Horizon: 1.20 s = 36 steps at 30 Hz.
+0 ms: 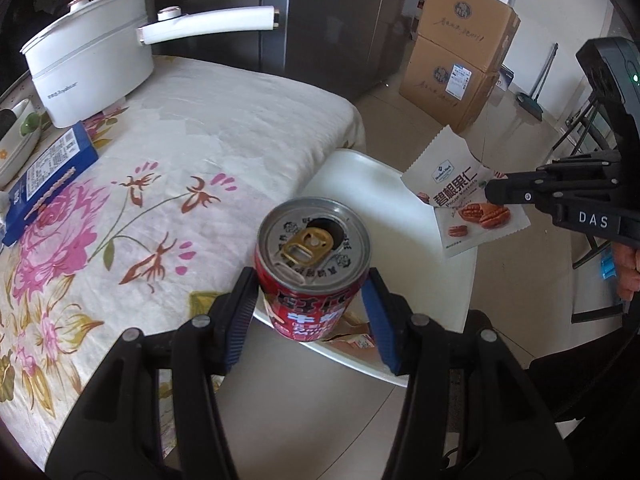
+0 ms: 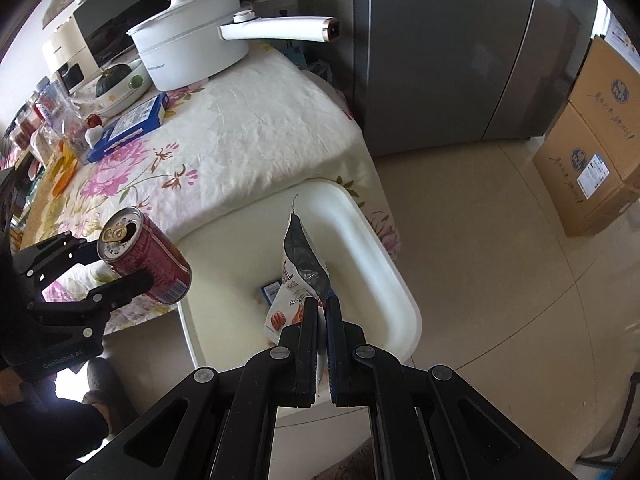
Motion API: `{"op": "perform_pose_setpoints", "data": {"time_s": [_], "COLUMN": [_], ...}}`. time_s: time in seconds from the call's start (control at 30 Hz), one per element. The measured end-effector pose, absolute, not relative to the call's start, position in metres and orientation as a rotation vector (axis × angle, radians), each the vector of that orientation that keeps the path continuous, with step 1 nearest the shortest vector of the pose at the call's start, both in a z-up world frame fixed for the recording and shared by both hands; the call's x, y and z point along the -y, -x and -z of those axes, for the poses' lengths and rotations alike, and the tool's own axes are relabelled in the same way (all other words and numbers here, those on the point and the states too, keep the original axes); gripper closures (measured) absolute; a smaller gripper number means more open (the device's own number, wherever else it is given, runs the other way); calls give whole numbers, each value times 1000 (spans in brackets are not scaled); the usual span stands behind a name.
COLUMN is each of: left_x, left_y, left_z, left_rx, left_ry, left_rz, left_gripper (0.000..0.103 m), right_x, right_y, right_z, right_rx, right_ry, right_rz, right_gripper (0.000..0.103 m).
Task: Collect trash
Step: 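Carry the red can in the left tool and white pecan bag in the right tool to the bin, then open the left tool to drop the can while the right tool releases the pecan bag into the bin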
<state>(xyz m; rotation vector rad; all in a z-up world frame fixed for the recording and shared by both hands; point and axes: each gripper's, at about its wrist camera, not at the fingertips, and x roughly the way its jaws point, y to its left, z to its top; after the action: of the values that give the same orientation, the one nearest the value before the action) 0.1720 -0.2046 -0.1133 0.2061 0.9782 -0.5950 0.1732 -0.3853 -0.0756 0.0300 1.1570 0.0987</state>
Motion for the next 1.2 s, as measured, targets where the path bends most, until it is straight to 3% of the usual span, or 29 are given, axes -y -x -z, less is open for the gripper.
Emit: {"op": "perform_pose_setpoints", "data": {"time_s": [0.1, 0.23, 0.73, 0.8, 0.87, 0.93, 1.2], "left_x": [212, 214, 187, 184, 180, 177, 166], "left_y": [-172, -170, -178, -178, -178, -178, -180], "left_z": [119, 117, 118, 117, 117, 116, 112], "left_rx": [-987, -959, -990, -992, -992, -992, -987], "left_ry": [-223, -248, -223, -223, -223, -218, -194], "left_rz": [597, 569, 490, 484, 479, 473, 456], "left_gripper": [46, 25, 19, 19, 19, 19, 18], "right_x": [392, 397, 390, 391, 391, 389, 379], "right_y": [-171, -169, -175, -177, -178, -177, -180], "right_z": [77, 79, 81, 83, 83, 80, 75], "right_rx": [-1163, -1168, -1168, -1185, -1190, -1176, -1163], "right_ry": [-27, -30, -32, -61, -75, -82, -81], "right_rz": [-87, -82, -70, -69, -65, -65, -80], "right_gripper": [98, 98, 96, 87, 65, 51, 41]}}
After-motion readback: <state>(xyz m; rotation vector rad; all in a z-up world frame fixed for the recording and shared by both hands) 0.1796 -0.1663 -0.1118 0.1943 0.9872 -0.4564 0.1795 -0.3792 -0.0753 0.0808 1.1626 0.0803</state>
